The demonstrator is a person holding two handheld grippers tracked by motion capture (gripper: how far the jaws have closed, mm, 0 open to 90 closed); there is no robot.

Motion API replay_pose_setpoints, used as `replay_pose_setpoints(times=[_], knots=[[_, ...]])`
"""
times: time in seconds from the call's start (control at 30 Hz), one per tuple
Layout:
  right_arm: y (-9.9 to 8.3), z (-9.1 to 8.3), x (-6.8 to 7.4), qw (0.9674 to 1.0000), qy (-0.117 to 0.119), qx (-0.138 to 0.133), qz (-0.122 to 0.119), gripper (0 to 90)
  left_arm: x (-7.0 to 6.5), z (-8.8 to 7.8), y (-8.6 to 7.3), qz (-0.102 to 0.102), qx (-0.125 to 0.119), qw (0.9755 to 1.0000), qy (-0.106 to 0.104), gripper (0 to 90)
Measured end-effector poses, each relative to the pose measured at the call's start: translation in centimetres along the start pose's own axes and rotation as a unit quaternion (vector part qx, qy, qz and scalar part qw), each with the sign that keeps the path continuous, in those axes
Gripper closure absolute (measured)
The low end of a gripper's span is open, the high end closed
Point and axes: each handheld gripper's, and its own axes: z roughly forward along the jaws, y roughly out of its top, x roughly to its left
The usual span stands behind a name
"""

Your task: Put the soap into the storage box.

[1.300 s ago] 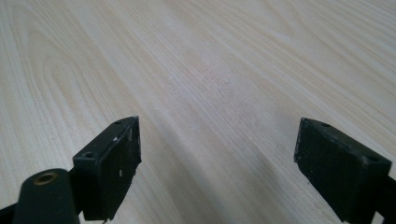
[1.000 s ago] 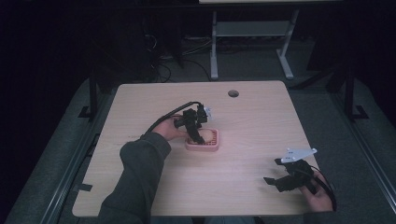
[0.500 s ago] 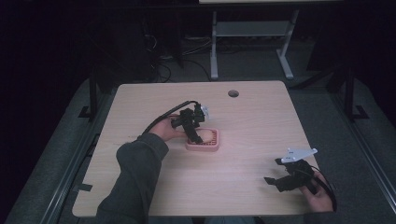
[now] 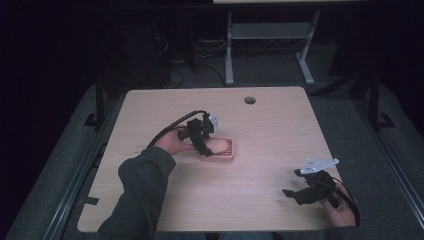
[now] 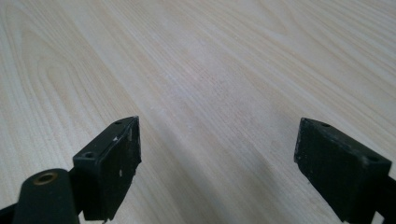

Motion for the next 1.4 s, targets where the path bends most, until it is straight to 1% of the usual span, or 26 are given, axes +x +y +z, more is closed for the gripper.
replay_pose_setpoints(times=[0.07, 0.2, 0.3, 0.33, 0.43, 0.5, 0.53, 0.63, 0.8, 0.83, 0.87, 1.0, 1.03, 1.1, 1.2, 1.33, 1.4], knots=[[0.0, 0.0, -0.1, 1.0, -0.003, -0.003, 0.0, 14.2, -0.1, -0.2, -0.3, -0.003, -0.002, 1.0, 0.0, 25.7], [0.0, 0.0, -0.1, 1.0, -0.004, -0.003, 0.0, 14.2, -0.3, -0.4, -0.4, -0.001, 0.0, 1.0, 0.002, 25.6], [0.0, 0.0, -0.1, 1.0, -0.006, -0.003, 0.001, 14.2, -0.6, -0.8, -0.4, 0.0, -0.006, 1.0, 0.004, 25.7], [0.0, 0.0, -0.1, 1.0, -0.006, -0.003, 0.003, 14.2, -0.7, -0.9, -0.5, -0.001, -0.013, 0.9999, 0.004, 25.7], [0.0, 0.0, -0.1, 1.0, -0.006, -0.003, 0.004, 14.2, -1.0, -1.0, -0.8, -0.001, -0.015, 0.9999, 0.007, 25.7], [0.0, 0.0, -0.1, 1.0, -0.007, 0.0, 0.0, 14.2, -1.3, -0.9, -1.0, -0.001, -0.018, 0.9998, 0.008, 25.7], [0.0, 0.0, 0.0, 1.0, -0.007, 0.001, -0.001, 14.3, -1.5, -0.9, -1.2, -0.006, -0.017, 0.9998, 0.004, 25.7], [0.1, 0.1, 0.0, 1.0, -0.008, 0.002, -0.003, 14.2, -1.9, -1.0, -1.4, -0.002, -0.023, 0.9997, 0.005, 25.8], [0.1, 0.2, 0.0, 0.9999, -0.009, 0.006, -0.002, 14.2, -2.2, -1.4, -1.8, -0.004, -0.031, 0.9995, 0.008, 25.7], [0.1, 0.2, 0.0, 0.9999, -0.009, 0.006, -0.002, 14.2, -2.2, -1.4, -1.8, -0.004, -0.031, 0.9995, 0.008, 25.7], [0.1, 0.3, 0.0, 0.9999, -0.009, 0.01, -0.002, 14.2, -2.4, -1.4, -1.8, -0.003, -0.024, 0.9997, 0.008, 25.7], [0.1, 0.3, 0.0, 0.9999, -0.01, 0.01, -0.005, 14.3, -2.8, -1.6, -2.0, 0.0, -0.028, 0.9996, 0.011, 25.7], [0.1, 0.3, 0.0, 0.9999, -0.01, 0.008, -0.005, 14.2, -2.8, -1.6, -2.0, -0.002, -0.031, 0.9995, 0.01, 25.7], [0.1, 0.2, 0.1, 0.9999, -0.012, 0.009, -0.005, 14.2, -3.0, -1.5, -2.3, -0.006, -0.031, 0.9995, 0.009, 25.7], [0.1, 0.3, 0.1, 0.9999, -0.012, 0.008, -0.007, 14.2, -3.2, -1.4, -2.5, -0.004, -0.03, 0.9995, 0.008, 25.7], [0.1, 0.2, 0.1, 0.9999, -0.012, 0.007, -0.006, 14.2, -3.3, -1.4, -2.8, -0.009, -0.028, 0.9995, 0.007, 25.5], [0.1, 0.2, 0.1, 0.9999, -0.012, 0.007, -0.006, 14.2, -3.4, -1.5, -2.8, -0.008, -0.028, 0.9996, 0.007, 25.8]])
